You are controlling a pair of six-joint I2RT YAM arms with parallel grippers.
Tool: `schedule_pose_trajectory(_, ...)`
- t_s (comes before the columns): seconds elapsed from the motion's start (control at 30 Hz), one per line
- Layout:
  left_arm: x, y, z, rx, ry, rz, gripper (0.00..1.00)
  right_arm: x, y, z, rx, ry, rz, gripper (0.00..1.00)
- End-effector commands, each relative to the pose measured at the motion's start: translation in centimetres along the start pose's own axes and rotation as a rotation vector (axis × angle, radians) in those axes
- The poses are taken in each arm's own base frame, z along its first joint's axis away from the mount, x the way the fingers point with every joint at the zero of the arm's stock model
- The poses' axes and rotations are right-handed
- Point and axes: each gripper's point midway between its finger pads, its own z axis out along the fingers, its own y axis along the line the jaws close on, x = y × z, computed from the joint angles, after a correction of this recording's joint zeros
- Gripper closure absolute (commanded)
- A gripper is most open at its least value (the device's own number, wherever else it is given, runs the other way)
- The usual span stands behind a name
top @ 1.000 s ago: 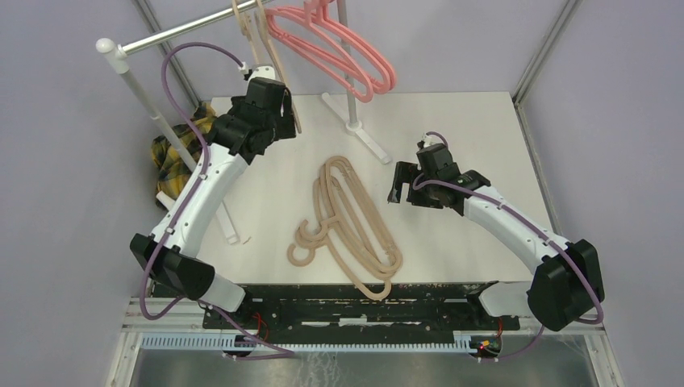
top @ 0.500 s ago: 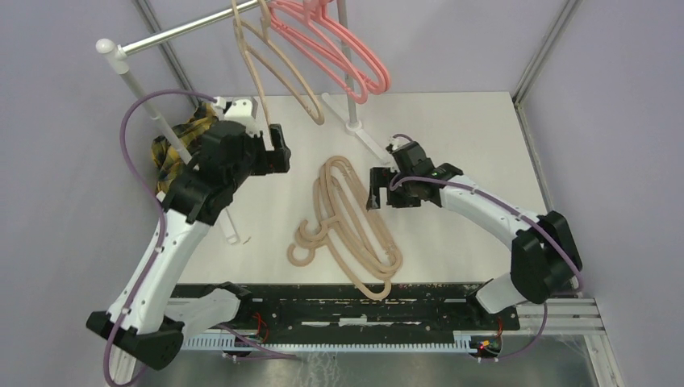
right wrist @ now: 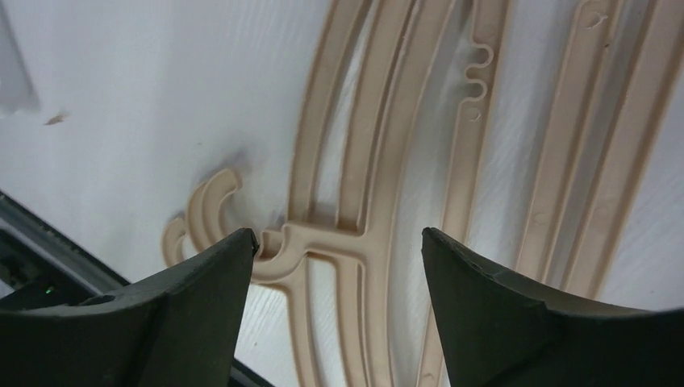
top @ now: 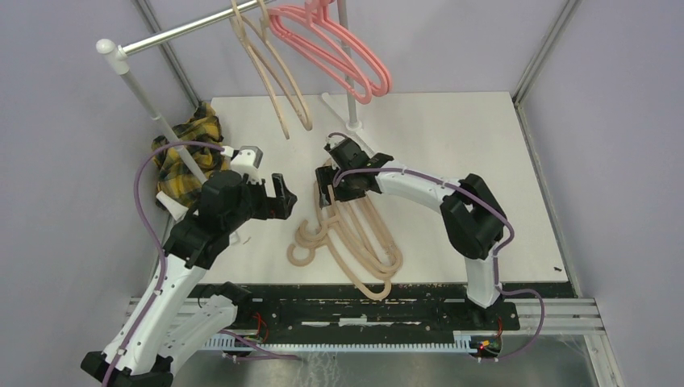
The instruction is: Organize the hangers
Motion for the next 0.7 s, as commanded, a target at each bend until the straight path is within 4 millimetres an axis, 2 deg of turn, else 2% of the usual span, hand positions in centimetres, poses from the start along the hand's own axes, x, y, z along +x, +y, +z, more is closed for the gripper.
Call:
schedule_pose_trajectory(0.0,-0.3,-0.8,0.0,0.044,-0.045,-0.044,0.01,-1.2,-1.0,2.4,0.047,-0.012,-0.006,0.18)
schedule_pose_trajectory(0.03,-0.2,-0.7,0.1,0.042,-0.046,-0.046,0.01,-0.9,-1.1,3.0,0.048,0.000,-0.004,0.19)
schedule_pose_trajectory(0.17,0.6,-0.4,0.5,0.032,-0.034,-0.048,0.01,0.4,-1.4,5.3,0.032,0.052,0.005,0.43)
schedule_pose_trajectory(0.2,0.7,-0.4,0.6,0.031,-0.032,-0.046,0.01,0.6,-1.5,5.6,0.033,0.058,0.007,0.51)
schedule_pose_trajectory(0.27,0.8,-0.3,0.7,0.030,-0.027,-0.045,0.01,0.9,-1.7,5.9,0.044,0.063,0.009,0.75)
schedule_pose_trajectory(0.3,0.8,-0.3,0.8,0.031,-0.028,-0.044,0.01,0.9,-2.0,5.8,0.056,0.060,0.009,0.82)
schedule_pose_trajectory(0.4,0.7,-0.4,0.9,0.031,-0.029,-0.043,0.01,0.6,-2.7,4.8,0.093,0.038,0.005,0.85)
schedule_pose_trajectory(0.5,0.7,-0.6,1.1,0.045,-0.030,-0.042,0.01,-0.3,-2.9,2.9,0.104,-0.001,0.010,0.88)
schedule_pose_trajectory(0.6,0.7,-1.2,1.4,0.078,-0.029,-0.053,0.01,-2.5,-1.8,0.2,0.025,-0.080,0.078,0.89)
schedule_pose_trajectory(0.67,0.8,-1.9,1.6,0.117,-0.034,-0.065,0.01,-4.6,-1.1,-1.5,-0.088,-0.148,0.187,0.90)
